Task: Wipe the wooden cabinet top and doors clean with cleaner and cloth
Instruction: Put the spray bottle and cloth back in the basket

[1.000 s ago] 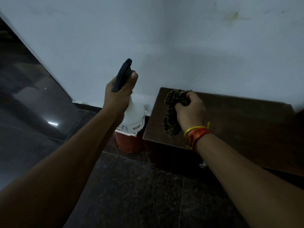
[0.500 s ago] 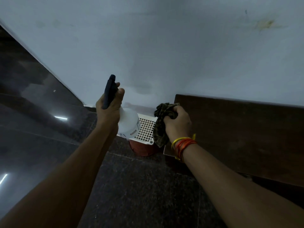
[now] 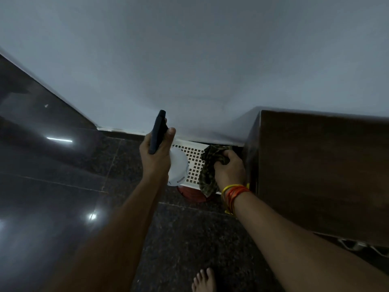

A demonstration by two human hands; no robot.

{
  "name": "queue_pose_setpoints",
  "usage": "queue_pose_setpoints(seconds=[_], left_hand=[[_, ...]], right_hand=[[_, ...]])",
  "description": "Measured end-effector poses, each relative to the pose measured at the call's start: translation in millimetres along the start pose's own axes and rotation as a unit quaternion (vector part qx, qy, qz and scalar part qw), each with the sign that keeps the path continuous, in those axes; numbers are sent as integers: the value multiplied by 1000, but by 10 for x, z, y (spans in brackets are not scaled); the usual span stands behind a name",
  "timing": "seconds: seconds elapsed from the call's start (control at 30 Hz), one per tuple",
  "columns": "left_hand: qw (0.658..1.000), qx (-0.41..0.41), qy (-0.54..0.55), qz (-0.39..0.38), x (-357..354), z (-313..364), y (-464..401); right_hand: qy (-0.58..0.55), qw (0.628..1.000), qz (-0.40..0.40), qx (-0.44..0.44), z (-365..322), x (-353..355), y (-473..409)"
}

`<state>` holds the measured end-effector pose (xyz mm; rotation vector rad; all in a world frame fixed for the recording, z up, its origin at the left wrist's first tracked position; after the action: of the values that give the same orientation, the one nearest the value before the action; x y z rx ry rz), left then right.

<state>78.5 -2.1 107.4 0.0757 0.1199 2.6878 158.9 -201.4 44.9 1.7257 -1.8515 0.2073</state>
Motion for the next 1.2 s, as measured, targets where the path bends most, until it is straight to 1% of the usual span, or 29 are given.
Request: queue_pose_setpoints(seconds=[0.1,0.2,0.4,0.47,0.57,0.67,0.8,0.93,1.0,1.1,1.13,1.2], left_hand=[[999,31,-2,-7,1,-370,-250],[998,57,2,1,-1,-679,-477],[996,84,6,-27,-128,-1104,-721],[996,79,2,-43,-187,-1189,-754],[997,46,-19,-54,-263,-1270,-758],[997,34,-31,-63,-299,-1369,-761],[995,16,-54,-84,-309,-1401,-718],[992,2,-84,-95,-245,-1443,-633],[993,14,-71,-94,-193,-1459,-577],[993,64,-65,-78,-120,-1480,-492],[992,74,-70,-74,-95,-1494,-486],[988,82,-115,-69,-44,-1545,-486]], right_hand=[[1,999,13,-31,174,-360,-48],[15,999,5,-45,304,-676,-121],[46,997,23,-57,488,-979,-323],[52,997,20,-58,537,-1047,-380],[56,996,3,-68,629,-1127,-434],[62,994,-31,-82,731,-1217,-465],[71,990,-80,-96,820,-1269,-433],[81,989,-79,-92,825,-1172,-403],[83,991,-75,-78,783,-1121,-374],[81,992,-77,-57,682,-1050,-340],[75,993,-77,-52,648,-1015,-327],[73,994,-73,-28,562,-930,-287]])
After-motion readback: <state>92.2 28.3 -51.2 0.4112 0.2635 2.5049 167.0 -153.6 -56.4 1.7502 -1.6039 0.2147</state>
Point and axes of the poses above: each hand's wrist, its own y-axis away from the middle knuckle, its own x-axis out of the back of the hand, z = x × y, the point moved 9 cm from there along -y, towards the middle knuckle, and after that the axes turned 13 degrees about z, right-handed, at the moved point
